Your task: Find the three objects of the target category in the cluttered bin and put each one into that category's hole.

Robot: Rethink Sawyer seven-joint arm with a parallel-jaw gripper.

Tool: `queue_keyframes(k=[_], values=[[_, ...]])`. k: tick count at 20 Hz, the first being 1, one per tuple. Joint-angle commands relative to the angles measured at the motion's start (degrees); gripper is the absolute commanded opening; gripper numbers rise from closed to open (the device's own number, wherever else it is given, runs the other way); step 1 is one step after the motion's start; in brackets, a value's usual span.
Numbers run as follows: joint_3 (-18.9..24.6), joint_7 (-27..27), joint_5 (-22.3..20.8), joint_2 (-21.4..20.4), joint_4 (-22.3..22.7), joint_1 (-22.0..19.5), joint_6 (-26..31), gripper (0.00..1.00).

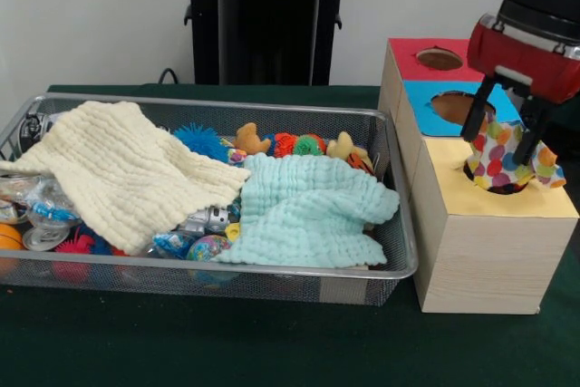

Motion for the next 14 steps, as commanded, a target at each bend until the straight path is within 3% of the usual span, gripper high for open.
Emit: queue_keyframes(k=[1,8,11,12,14], values=[[2.72,4.43,-2.03,-2.93,-3.80,-2.24,11.65,1.00],[1.35,4.63,-3.49,-2.76,-9.86,-2.35,17.72,1.00],[1.12,4.18,-4.47,-2.85,-10.51,-2.29,19.39,1.00],[2.11,4.15,-4.33,-3.24,-10.29,-2.65,19.47,0.00],[1.47,4.27,-4.89,-2.91,-10.94,-2.54,20.40,0.00]])
